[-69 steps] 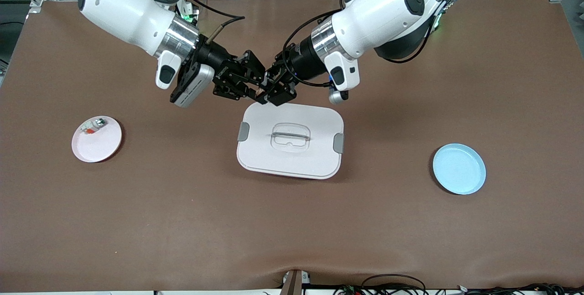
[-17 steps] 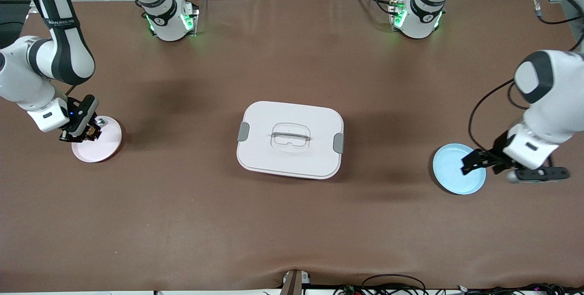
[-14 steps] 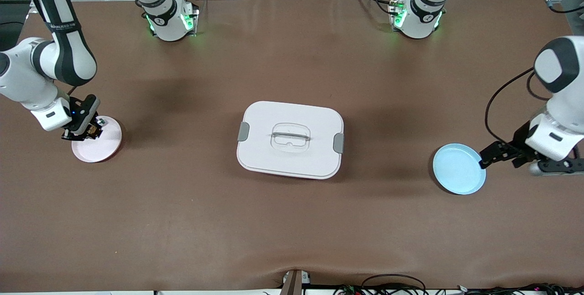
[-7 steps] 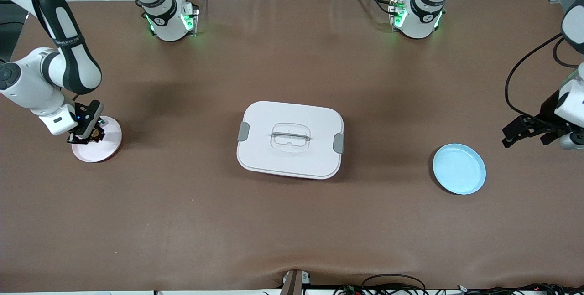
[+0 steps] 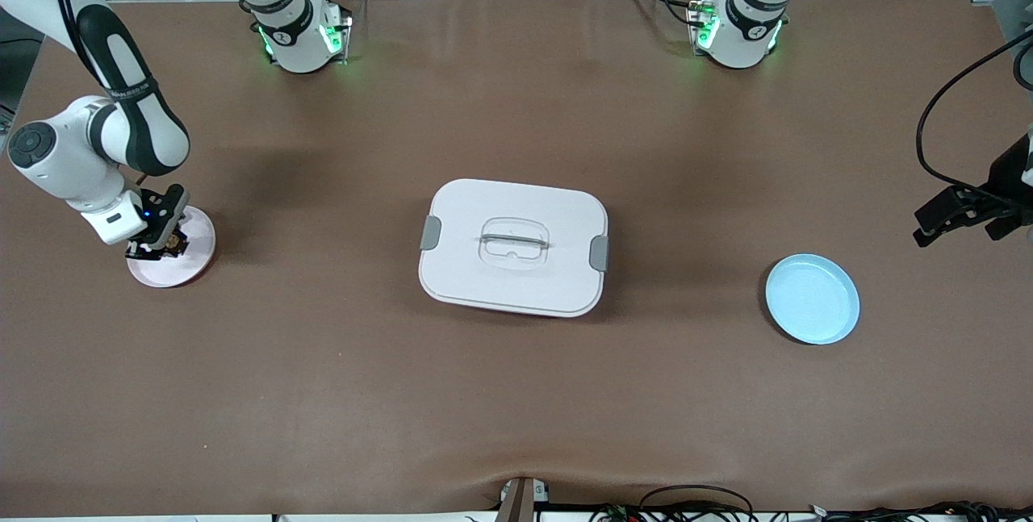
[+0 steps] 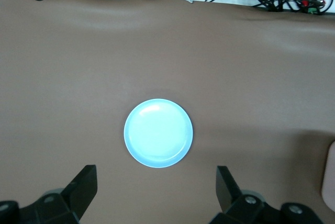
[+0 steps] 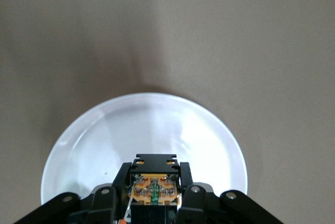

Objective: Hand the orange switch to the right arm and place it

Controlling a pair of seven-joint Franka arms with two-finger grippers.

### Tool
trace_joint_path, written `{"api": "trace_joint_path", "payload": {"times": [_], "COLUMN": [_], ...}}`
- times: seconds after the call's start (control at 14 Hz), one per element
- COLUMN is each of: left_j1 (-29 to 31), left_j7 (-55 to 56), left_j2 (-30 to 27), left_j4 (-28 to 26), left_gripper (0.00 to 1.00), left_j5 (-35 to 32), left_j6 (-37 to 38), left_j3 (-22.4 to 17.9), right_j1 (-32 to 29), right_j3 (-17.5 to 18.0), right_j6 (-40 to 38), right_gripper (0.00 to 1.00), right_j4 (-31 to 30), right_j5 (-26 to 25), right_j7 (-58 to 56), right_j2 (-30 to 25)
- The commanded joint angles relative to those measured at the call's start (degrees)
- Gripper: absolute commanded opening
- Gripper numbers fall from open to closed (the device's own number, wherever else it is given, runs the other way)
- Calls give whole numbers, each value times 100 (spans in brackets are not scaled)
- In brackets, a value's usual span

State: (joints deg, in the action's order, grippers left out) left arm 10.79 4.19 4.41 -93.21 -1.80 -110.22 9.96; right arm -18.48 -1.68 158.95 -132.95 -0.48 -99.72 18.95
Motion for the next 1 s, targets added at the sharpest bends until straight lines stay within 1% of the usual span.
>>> {"api": "trace_joint_path", "payload": {"times": [0.0,0.07,0.29,0.5,0.79,0.93], "left_j1": [-735,-841,-904,-1088,-1044,-1044], "left_j7": [-76,-59,-76,-68,-76,-76], "left_j2": [-229,-282,-431,-633,-862,-871], "left_j4": [-4,-4,-4,-4,-13,-4], "left_gripper": [100,100,100,100,100,100], "left_j5": [162,171,171,171,162,162], "left_j6": [132,141,395,632,975,1002], "left_j3": [-739,-854,-873,-943,-917,-908], "right_j1": [-199,-199,-191,-173,-147,-138], "right_j3": [98,98,98,98,106,106], "right_j6": [172,180,303,303,303,303], "right_gripper": [0,0,0,0,0,0], "right_j4": [32,32,32,32,85,85], "right_j5": [-180,-171,-180,-180,-189,-189], "right_j7": [-74,-74,-74,-83,-302,-302], "right_j2": [153,171,329,338,364,364]}}
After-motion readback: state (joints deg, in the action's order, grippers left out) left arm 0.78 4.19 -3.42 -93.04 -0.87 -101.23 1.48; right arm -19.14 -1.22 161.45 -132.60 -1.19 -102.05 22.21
